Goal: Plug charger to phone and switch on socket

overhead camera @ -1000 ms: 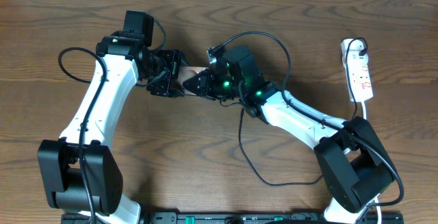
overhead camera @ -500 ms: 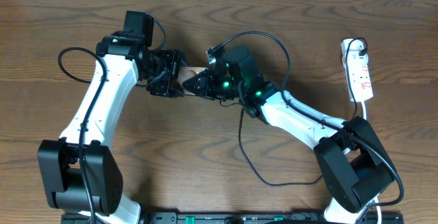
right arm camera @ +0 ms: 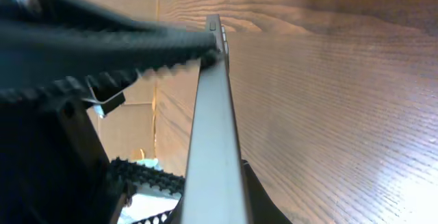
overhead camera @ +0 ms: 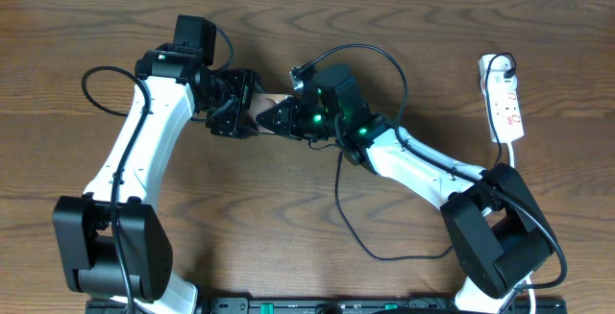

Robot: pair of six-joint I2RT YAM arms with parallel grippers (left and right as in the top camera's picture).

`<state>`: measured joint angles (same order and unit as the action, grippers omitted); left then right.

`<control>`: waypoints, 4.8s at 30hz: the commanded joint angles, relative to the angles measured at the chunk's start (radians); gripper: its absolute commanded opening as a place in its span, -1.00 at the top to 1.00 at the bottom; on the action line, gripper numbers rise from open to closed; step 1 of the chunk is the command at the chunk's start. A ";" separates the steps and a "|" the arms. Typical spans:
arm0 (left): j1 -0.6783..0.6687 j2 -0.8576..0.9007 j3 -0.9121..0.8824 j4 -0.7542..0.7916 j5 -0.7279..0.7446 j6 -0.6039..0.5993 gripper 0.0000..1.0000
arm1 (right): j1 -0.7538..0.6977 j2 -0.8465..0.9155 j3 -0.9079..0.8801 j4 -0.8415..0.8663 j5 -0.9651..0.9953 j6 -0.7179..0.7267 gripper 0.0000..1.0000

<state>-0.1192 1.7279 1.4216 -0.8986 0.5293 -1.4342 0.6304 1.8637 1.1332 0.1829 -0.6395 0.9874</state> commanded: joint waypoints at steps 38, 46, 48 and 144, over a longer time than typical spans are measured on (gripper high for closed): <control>0.105 -0.028 -0.031 0.281 0.263 0.629 -0.83 | -0.271 0.006 0.016 0.006 -0.003 0.257 0.98; 0.116 -0.016 -0.288 0.748 0.345 0.410 -0.83 | -0.306 0.006 0.016 0.151 -0.035 0.413 0.98; 0.121 -0.014 -0.351 0.925 0.394 0.333 -0.82 | -0.306 0.006 0.016 0.179 -0.037 0.451 0.98; 0.120 -0.009 -0.404 1.432 0.245 -0.006 0.43 | -0.061 0.006 0.016 0.479 0.159 0.858 0.98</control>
<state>-0.0025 1.7168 1.0214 0.5282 0.7609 -1.4593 0.5606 1.8713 1.1324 0.6479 -0.4885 1.8553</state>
